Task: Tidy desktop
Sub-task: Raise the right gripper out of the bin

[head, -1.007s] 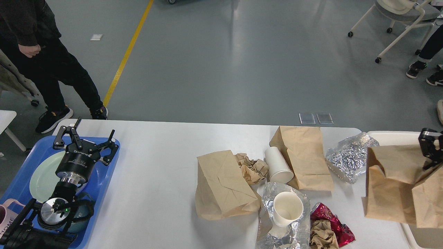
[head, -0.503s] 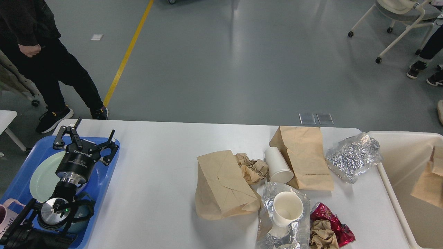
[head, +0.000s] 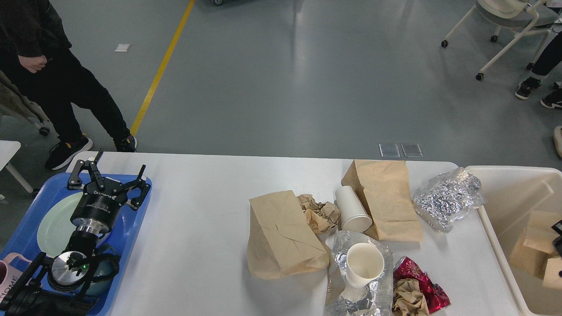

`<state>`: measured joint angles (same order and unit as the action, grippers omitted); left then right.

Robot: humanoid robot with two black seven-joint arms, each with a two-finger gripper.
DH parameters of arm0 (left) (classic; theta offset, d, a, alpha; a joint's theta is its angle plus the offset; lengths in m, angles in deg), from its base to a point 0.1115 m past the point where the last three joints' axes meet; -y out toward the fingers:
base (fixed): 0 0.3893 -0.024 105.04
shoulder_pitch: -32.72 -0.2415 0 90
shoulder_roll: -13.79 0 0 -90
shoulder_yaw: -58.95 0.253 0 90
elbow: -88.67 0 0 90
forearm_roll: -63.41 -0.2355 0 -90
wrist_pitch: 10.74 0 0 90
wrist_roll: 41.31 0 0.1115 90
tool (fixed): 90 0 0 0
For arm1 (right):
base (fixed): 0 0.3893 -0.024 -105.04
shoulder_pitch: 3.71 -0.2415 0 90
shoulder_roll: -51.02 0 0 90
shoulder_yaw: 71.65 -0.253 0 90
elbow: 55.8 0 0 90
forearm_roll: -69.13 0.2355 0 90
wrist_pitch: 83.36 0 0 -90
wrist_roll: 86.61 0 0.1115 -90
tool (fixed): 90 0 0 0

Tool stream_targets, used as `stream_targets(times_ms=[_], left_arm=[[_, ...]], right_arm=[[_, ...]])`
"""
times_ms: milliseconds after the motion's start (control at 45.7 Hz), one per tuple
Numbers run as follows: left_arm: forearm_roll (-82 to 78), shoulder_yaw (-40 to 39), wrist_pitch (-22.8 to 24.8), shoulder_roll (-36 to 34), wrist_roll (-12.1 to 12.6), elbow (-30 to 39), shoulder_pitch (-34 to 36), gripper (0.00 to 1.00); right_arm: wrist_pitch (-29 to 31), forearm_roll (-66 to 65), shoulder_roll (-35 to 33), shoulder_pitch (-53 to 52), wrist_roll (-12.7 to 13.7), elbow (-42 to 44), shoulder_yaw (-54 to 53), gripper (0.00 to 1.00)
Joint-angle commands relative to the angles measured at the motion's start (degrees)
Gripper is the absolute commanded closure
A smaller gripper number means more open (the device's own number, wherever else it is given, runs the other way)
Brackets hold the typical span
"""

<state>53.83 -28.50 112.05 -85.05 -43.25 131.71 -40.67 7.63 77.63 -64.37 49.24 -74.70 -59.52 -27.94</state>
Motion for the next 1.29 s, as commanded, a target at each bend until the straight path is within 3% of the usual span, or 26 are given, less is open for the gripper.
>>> stream_targets(times_ms=[0,416,482,569,1029,1160,1270], left_arm=[[0.0,0.0,-0.01,-0.04,0.0,-0.06,0.0,0.03],[0.0,0.0,-0.01,0.05,0.0,0.03,0.0,0.03],[0.0,0.0,-0.01,-0.04,0.0,0.03,0.0,0.03],[0.0,0.0,-0.01,-0.04,0.0,0.03,0.0,0.03],[0.0,0.0,-0.01,-0.04,0.0,0.03,0.0,0.03],[0.0,0.0,-0.01,-0.04,0.0,-0.06,0.0,0.03],[0.0,0.0,-0.01,0.05,0.0,0.03,0.0,0.03]], right_arm=[[-2.83,0.03,4.21,3.65,-0.31,2.4,-0.38,1.0],[-3.1,0.03,7.29,5.67,-0.31,2.22,-0.56,0.98],[-3.45,0.03,6.94,5.59,-0.31,2.31,-0.47,0.62],[-4.5,0.03,6.67,5.41,-0.31,2.4,-0.21,0.01],[-3.89,-0.06,5.35,4.01,-0.22,-0.05,-0.29,0.0],[-2.93,-1.11,1.23,-1.78,-0.31,-6.11,0.23,0.0],[1.46,-4.18,-4.39,-11.53,-0.31,-14.9,2.34,0.0]])
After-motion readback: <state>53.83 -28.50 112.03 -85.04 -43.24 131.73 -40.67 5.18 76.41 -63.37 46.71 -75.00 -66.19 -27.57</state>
